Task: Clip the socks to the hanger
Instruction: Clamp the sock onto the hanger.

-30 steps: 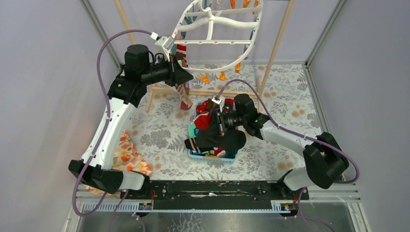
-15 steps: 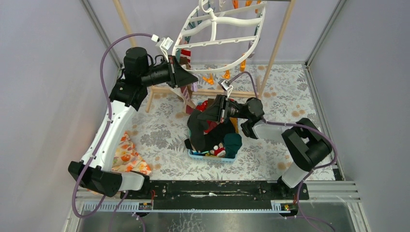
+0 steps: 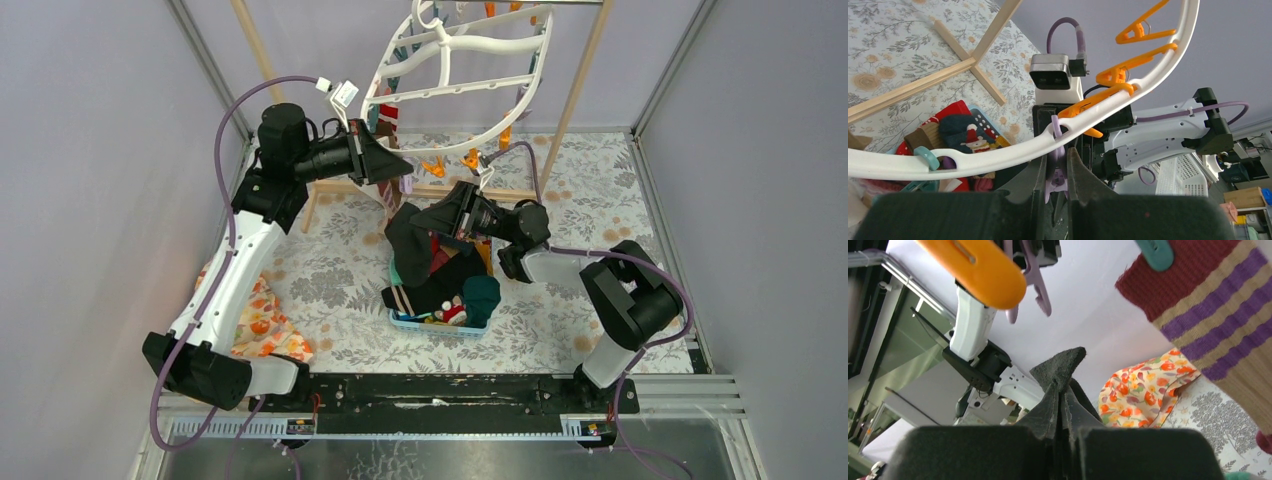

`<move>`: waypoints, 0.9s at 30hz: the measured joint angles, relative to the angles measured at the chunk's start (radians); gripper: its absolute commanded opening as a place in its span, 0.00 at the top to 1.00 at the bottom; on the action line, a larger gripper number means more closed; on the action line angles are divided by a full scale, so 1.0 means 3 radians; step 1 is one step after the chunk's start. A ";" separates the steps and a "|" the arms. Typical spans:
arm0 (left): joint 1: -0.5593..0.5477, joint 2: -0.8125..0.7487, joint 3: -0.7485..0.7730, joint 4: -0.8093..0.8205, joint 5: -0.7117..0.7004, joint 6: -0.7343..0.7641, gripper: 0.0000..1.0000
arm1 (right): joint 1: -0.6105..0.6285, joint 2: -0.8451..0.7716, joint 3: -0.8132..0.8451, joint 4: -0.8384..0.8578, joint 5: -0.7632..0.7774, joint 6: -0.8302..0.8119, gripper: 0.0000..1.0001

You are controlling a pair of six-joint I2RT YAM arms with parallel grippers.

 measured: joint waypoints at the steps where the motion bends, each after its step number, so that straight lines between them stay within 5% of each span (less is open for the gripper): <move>1: 0.0000 -0.0001 -0.0006 0.0014 0.0009 -0.0015 1.00 | -0.0010 0.0000 0.0003 0.0004 0.0023 0.0000 1.00; 27: 0.0018 -0.0013 -0.0031 0.0064 0.0025 -0.0064 1.00 | -0.0144 -0.0066 0.0050 0.0057 0.0425 -0.0045 1.00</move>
